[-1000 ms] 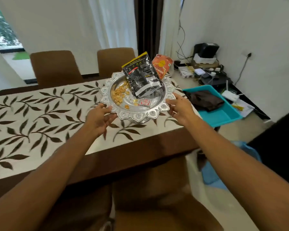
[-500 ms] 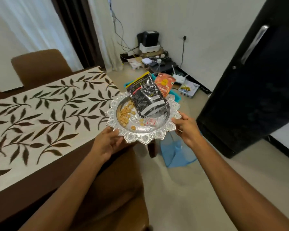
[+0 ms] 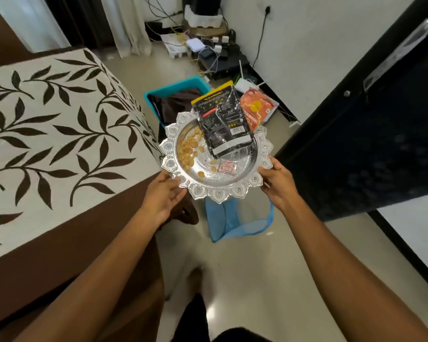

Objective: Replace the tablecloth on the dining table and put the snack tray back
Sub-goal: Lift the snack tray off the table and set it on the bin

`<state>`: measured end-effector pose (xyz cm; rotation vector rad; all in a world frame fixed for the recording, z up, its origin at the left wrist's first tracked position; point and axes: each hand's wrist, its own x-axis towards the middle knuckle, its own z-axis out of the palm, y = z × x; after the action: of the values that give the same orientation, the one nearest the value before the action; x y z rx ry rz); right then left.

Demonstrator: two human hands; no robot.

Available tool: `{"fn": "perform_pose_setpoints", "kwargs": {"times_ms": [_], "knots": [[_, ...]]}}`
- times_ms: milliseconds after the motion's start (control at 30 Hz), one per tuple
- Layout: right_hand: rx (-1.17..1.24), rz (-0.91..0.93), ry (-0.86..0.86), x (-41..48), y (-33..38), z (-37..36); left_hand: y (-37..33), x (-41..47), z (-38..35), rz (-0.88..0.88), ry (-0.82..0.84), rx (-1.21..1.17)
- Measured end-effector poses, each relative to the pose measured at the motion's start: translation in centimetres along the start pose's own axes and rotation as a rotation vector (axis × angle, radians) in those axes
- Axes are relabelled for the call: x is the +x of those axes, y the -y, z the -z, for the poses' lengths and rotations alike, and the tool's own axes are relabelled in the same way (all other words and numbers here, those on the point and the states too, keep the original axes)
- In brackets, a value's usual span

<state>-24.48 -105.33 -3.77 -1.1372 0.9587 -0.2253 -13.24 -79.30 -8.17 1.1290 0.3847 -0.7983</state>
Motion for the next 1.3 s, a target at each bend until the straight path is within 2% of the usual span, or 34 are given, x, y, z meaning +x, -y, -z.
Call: {"fn": "perform_pose_setpoints", "kwargs": {"times_ms": [300, 700, 900, 1100, 1300], "knots": [[-0.054, -0.096, 0.019, 10.0, 1.3, -0.5, -0.9, 6.8, -2.7, 0.015, -0.118, 0.007], [-0.189, -0.208, 0.159, 25.1, 8.4, -4.1, -5.7, 16.5, -8.2, 0.014, -0.329, 0.063], [-0.265, -0.276, 0.14, 30.9, 8.3, -7.8, -7.3, 22.5, -7.1, 0.116, -0.384, 0.041], [-0.324, -0.375, 0.066, 34.9, 6.3, -9.9, -8.3, 28.2, -5.2, 0.19, -0.368, 0.108], [-0.526, -0.434, 0.009, 36.6, 3.2, -10.2, -6.5, 30.4, -3.9, 0.251, -0.402, 0.125]]}}
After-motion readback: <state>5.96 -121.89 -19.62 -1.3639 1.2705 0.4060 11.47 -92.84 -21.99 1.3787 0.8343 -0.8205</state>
